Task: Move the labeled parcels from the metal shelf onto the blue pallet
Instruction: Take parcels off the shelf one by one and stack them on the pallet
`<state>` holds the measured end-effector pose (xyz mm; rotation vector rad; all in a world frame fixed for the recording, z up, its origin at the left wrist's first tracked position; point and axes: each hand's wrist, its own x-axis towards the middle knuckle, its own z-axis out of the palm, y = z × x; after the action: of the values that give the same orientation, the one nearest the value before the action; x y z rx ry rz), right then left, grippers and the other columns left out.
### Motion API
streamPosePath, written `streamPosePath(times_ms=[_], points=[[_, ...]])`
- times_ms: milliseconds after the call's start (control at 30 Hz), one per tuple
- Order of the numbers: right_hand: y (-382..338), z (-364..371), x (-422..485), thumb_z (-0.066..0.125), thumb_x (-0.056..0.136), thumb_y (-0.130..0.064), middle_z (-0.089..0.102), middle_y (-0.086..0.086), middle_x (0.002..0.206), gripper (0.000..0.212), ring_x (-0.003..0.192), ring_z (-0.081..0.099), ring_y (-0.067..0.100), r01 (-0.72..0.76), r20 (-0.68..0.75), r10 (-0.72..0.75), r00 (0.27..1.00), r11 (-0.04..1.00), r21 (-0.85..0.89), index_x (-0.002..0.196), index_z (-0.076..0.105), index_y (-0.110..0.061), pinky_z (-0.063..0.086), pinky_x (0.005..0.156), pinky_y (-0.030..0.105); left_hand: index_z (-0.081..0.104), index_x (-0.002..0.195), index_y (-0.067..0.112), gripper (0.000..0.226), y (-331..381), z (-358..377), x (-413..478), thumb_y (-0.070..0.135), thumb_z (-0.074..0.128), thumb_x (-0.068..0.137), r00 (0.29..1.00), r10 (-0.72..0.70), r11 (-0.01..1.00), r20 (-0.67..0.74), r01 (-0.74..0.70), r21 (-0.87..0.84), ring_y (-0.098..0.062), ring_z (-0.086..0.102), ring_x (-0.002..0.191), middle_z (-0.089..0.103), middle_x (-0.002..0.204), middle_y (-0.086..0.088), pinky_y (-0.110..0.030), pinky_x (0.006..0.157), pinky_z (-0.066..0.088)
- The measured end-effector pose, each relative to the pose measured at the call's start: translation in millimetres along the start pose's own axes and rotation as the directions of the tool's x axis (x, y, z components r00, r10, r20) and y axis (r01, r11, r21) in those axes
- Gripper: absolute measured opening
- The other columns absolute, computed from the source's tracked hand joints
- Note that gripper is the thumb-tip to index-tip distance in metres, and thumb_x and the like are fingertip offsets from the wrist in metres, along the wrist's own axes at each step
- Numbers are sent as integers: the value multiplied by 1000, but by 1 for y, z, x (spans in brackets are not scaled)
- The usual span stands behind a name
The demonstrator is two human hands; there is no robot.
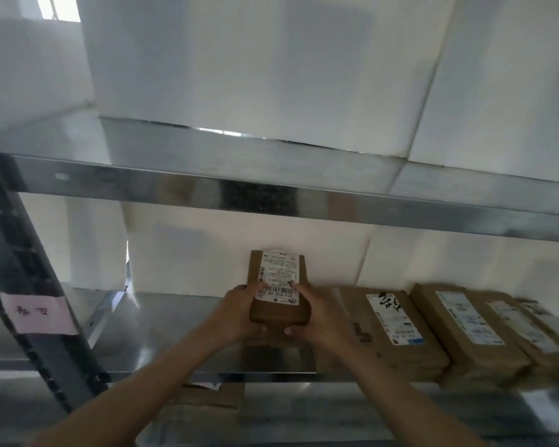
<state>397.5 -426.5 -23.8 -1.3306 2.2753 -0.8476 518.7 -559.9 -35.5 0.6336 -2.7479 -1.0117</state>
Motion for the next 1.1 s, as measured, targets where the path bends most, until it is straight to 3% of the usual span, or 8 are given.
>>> streamPosePath(times_ms=[133,200,367,633,733,867,1033,1100], points=[[9,-42,-16,79,68,-12,38,-5,138,86,127,37,7,21,-96,-22,995,1000,-12,140,32,-18,24,103,9,27,141,23,78,51,-2,11,19,72,77,997,79,996,-18,-78,35,-20,45,127,42,141,-8,-24,103,38],[21,-61,-29,81,66,-12,39,0,141,89,128,39,11,6,-139,-8,990,1000,-14,140,33,-17,25,109,16,29,141,23,78,76,7,17,17,73,76,995,103,994,-9,-102,41,-21,47,125,43,140,-9,-25,104,39],[76,-129,-95,80,67,-10,41,4,140,89,122,40,9,-113,-234,105,967,993,-23,141,32,-15,21,93,1,31,141,24,80,163,61,37,17,74,74,975,210,977,67,-212,32,-20,49,123,45,139,-9,-26,104,39],[180,-237,-242,76,73,-19,30,6,149,86,136,31,19,-293,-401,235,885,952,-90,142,26,-17,23,106,15,32,141,22,80,327,187,50,18,75,73,890,415,908,186,-418,-26,-14,42,130,40,145,-2,-19,104,32],[222,-272,-302,74,75,-23,27,4,151,86,136,31,19,-393,-454,318,832,916,-79,143,22,-20,26,109,21,33,140,24,79,391,240,52,18,75,73,846,476,876,240,-479,-50,-14,44,127,42,143,-2,-19,99,35],[271,-309,-385,75,74,-20,25,2,151,87,135,31,17,-513,-528,433,730,858,-6,144,24,-18,24,102,14,36,139,23,80,467,309,44,17,77,71,768,553,826,323,-556,-93,-16,45,126,44,141,-4,-23,102,37],[318,-335,-475,77,72,-24,21,-2,153,90,137,27,19,-635,-585,575,572,762,128,145,24,-24,30,113,34,33,140,26,82,549,385,32,27,77,71,636,640,740,432,-661,-123,-18,44,127,42,142,-3,-28,105,40],[336,-346,-504,77,72,-25,20,-2,153,90,139,24,20,-666,-607,604,515,729,160,145,24,-23,29,114,34,32,141,26,81,580,413,30,28,76,72,572,672,699,470,-699,-149,-18,44,127,42,143,-4,-31,106,41]])
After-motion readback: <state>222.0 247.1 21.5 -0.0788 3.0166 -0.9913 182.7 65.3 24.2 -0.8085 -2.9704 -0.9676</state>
